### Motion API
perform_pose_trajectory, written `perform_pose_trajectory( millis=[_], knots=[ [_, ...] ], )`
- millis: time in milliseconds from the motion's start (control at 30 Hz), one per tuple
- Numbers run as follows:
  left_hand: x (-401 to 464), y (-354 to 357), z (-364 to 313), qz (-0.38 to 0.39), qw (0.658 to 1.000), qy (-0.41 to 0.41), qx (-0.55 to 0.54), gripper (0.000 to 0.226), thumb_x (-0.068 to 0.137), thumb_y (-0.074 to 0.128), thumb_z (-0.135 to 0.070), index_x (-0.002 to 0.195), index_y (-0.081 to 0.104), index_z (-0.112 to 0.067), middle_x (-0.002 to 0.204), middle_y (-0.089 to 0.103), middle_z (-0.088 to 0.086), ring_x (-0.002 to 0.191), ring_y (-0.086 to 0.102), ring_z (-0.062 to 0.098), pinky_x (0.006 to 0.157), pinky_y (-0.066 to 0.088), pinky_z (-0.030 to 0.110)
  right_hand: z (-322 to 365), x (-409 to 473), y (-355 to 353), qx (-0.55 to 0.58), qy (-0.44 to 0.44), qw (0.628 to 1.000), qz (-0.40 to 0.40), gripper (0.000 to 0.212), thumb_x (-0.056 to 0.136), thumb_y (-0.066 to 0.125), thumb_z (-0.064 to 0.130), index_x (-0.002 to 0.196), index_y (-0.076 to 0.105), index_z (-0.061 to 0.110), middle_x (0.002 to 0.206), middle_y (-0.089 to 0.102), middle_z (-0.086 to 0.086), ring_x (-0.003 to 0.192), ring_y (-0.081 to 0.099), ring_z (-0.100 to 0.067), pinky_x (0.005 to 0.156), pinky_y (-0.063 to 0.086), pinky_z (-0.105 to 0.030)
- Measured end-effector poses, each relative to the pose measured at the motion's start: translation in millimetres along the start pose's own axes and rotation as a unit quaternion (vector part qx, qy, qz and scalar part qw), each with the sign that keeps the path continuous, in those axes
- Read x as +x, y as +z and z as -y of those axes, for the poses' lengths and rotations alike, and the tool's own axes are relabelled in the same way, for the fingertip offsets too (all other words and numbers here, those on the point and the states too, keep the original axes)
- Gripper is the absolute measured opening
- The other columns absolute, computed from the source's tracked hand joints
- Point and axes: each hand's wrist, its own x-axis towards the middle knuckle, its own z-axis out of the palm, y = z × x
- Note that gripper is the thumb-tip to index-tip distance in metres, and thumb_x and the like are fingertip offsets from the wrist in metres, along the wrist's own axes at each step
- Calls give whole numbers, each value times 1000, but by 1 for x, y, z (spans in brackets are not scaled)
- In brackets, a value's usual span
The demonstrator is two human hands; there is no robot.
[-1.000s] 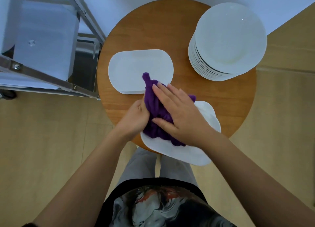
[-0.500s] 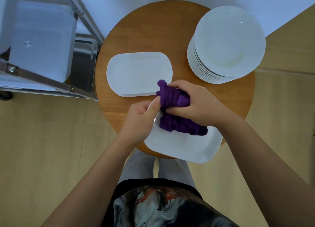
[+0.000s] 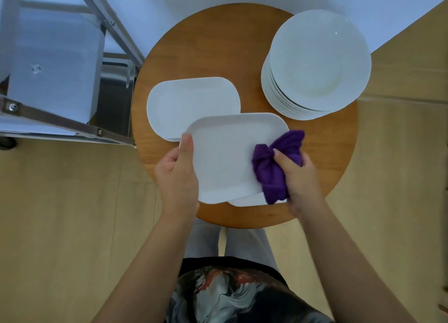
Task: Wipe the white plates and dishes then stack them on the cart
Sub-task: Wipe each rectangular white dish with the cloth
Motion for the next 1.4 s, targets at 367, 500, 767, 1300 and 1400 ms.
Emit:
perform_pose_trajectory(
  millis=[367, 500, 767, 1300, 1400],
  knots=[
    [-4, 6, 16, 102, 991, -90, -8, 31, 78, 52, -56, 92, 61, -31, 81, 73, -18, 77, 70, 2, 60, 55, 18, 5, -15, 30, 73, -10, 993, -88, 45, 75, 77, 17, 114, 57, 27, 105, 65, 3, 96, 65, -20, 80, 57, -38],
    [32, -6, -8, 239, 958, -155, 23, 50, 79, 47, -60, 112, 60, -25, 98, 74, -6, 91, 71, 15, 69, 58, 29, 22, -15, 13, -70, -74, 995, -5, 58, 74, 78, 18, 124, 52, 30, 111, 62, 7, 100, 62, -17, 84, 56, -41],
    [28, 19, -1, 136, 976, -168, -37, 17, 96, 45, -43, 96, 58, -31, 80, 74, -11, 72, 71, 11, 52, 56, 27, -2, -35, 24, -211, -89, 973, 2, 74, 74, 77, 31, 137, 39, 27, 115, 54, 13, 103, 56, -11, 86, 50, -29],
    [54, -2, -6, 266, 961, -69, -25, 92, 60, 38, -76, 142, 26, -36, 148, 39, -1, 135, 39, 24, 110, 30, 55, 0, -35, -25, 109, 356, 912, 170, 59, 49, 77, 13, 103, 59, -2, 68, 68, -17, 48, 64, -23, 42, 53, -26],
    [56, 5, 2, 364, 913, -166, -86, 115, 44, 75, -71, 139, 38, -18, 134, 52, 9, 123, 50, 28, 106, 37, 51, -9, -42, -14, 133, 390, 869, 273, 68, 22, 96, 20, 81, 73, -3, 65, 67, -14, 44, 63, -18, 37, 50, -22]
  ],
)
